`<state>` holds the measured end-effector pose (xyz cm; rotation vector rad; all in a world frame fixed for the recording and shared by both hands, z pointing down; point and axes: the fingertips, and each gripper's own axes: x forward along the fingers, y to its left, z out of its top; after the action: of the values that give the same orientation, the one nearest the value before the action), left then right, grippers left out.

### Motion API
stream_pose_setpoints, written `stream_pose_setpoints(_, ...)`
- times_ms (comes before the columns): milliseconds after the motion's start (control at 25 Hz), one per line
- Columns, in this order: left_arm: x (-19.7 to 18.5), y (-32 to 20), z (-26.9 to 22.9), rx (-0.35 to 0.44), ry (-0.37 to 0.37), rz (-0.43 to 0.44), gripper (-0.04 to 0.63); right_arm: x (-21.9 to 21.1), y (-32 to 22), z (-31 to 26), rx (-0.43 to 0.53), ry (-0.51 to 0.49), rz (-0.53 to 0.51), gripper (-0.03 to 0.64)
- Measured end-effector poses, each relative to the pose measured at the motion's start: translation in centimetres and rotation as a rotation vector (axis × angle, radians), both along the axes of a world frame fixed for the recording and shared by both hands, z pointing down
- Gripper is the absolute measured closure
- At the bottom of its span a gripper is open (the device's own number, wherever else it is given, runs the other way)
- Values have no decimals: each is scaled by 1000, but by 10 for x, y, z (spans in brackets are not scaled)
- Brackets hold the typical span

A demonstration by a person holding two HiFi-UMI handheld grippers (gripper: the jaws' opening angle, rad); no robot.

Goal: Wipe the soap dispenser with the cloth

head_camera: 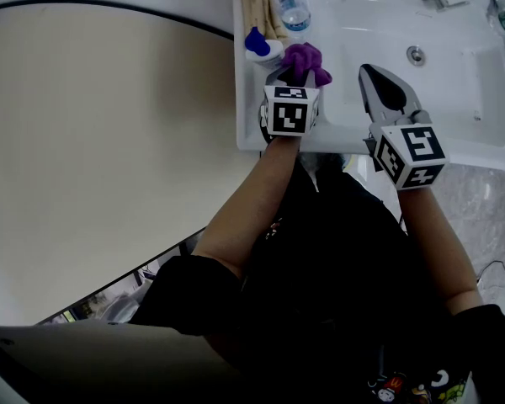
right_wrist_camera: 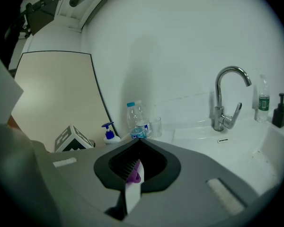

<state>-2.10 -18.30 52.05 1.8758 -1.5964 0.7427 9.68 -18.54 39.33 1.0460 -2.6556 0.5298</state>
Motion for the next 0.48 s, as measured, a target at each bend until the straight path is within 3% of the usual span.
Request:
stream_pose_setpoints(240,1,6,5,-20,18,3,488,1,1,-3,5,-4,9,594)
stream_pose_setpoints(480,0,1,-45,94,-17,59,488,-5,3,-5,10,-11,16,594)
